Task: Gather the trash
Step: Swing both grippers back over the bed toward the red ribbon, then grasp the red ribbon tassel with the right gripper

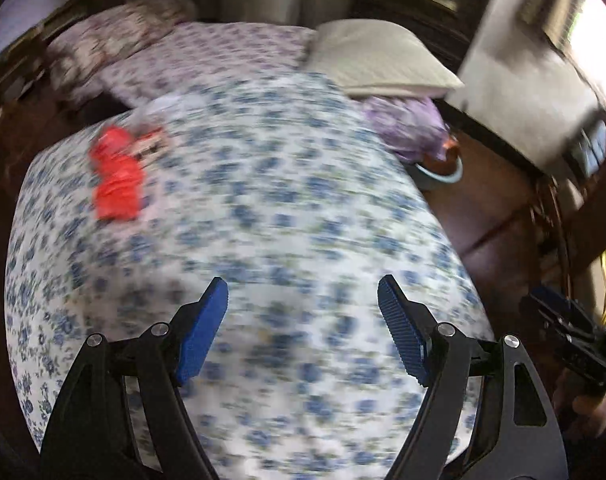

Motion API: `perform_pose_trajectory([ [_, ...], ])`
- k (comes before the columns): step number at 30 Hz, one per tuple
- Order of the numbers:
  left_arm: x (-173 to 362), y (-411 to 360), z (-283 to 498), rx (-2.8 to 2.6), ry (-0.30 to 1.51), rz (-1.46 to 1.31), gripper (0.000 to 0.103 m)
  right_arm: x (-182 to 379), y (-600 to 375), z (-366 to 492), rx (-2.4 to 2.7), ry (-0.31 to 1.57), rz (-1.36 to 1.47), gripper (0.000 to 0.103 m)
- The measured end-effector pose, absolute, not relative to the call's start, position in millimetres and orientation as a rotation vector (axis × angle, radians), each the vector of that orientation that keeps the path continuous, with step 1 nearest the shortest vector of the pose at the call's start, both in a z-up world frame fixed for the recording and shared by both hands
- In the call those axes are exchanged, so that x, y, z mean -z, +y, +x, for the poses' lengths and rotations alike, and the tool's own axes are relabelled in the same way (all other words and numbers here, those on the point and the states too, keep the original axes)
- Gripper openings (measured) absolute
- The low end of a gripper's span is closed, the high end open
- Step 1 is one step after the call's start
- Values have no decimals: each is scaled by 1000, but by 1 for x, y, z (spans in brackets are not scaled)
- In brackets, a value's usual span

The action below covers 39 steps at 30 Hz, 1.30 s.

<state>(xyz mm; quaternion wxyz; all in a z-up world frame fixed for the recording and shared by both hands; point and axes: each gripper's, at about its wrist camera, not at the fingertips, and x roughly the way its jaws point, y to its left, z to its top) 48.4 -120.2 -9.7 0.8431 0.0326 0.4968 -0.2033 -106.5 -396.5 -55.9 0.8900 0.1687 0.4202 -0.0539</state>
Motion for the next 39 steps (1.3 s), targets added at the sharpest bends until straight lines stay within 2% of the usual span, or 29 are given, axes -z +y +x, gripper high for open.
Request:
perform_pose_trajectory([
  [13, 17, -11, 93, 192, 1020, -47, 78, 32, -299, -15, -36, 871, 259, 83],
  [18, 16, 8, 96, 151, 995, 20, 79, 20, -253, 18, -99, 860, 181, 84],
  [35, 16, 87, 123, -66, 987, -75, 82, 21, -159, 86, -239, 907, 89, 84],
  [39, 17, 101, 125, -120, 980, -85, 86, 17, -133, 102, -272, 900, 74, 84],
])
